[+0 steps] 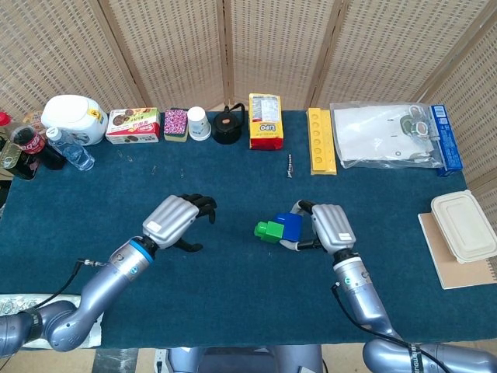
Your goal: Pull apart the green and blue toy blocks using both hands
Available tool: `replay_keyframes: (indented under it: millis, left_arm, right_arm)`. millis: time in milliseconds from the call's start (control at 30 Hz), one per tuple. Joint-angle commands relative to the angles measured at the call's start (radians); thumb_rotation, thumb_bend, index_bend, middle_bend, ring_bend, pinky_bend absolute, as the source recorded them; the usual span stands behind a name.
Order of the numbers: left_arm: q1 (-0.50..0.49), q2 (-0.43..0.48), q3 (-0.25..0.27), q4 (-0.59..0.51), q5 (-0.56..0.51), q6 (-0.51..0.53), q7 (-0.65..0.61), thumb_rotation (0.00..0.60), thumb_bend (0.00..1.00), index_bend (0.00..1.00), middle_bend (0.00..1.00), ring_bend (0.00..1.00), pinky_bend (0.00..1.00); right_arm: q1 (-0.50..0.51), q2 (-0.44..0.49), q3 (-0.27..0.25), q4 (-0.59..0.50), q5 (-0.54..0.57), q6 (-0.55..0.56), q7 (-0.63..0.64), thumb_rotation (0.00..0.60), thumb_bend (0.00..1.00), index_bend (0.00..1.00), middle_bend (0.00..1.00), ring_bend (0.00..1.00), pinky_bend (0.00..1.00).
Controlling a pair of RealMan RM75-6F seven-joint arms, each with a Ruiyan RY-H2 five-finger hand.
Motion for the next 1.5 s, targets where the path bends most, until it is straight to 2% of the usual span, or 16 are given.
replay_keyframes:
  millis: [33, 900, 1100, 1233, 1367, 1500]
  left_arm:
    - [-0.031, -0.038, -0.003, 0.029, -0.026, 0.007, 0.015, 0.6, 0.17, 0.45, 0.32, 0.3, 0.39]
    - [-0.111, -0.16, 0.013, 0.055, -0.132, 0.073, -0.052, 0.6, 0.18, 0.45, 0.32, 0.3, 0.39]
    - [-0.125, -0.182, 0.015, 0.053, -0.15, 0.089, -0.049, 0.508, 0.19, 0.45, 0.32, 0.3, 0.39]
    - [-0.129, -0.191, 0.018, 0.048, -0.159, 0.107, -0.04, 0.388, 0.21, 0.45, 0.32, 0.3, 0.4]
    - [-0.133, -0.201, 0.019, 0.048, -0.169, 0.126, -0.028, 0.336, 0.22, 0.45, 0.32, 0.3, 0.4]
    - [-0.135, -0.222, 0.017, 0.055, -0.176, 0.152, -0.022, 0.317, 0.22, 0.45, 0.32, 0.3, 0.4]
  right_arm:
    - [-0.002, 0.003, 0.0, -0.012, 0.001, 0.008, 0.004, 0.527, 0.15, 0.61, 0.65, 0.75, 0.67]
    - [0.039, -0.05, -0.003, -0.052, 0.018, 0.024, -0.021, 0.529, 0.14, 0.61, 0.65, 0.75, 0.67]
    - [0.047, -0.055, -0.001, -0.057, 0.024, 0.032, -0.036, 0.528, 0.15, 0.61, 0.65, 0.75, 0.67]
    - [0.052, -0.061, 0.004, -0.057, 0.031, 0.039, -0.04, 0.526, 0.14, 0.61, 0.65, 0.75, 0.67]
    - [0.056, -0.063, 0.01, -0.057, 0.038, 0.042, -0.04, 0.527, 0.14, 0.61, 0.65, 0.75, 0.67]
    - [0.058, -0.065, 0.014, -0.056, 0.045, 0.044, -0.037, 0.529, 0.15, 0.61, 0.65, 0.75, 0.67]
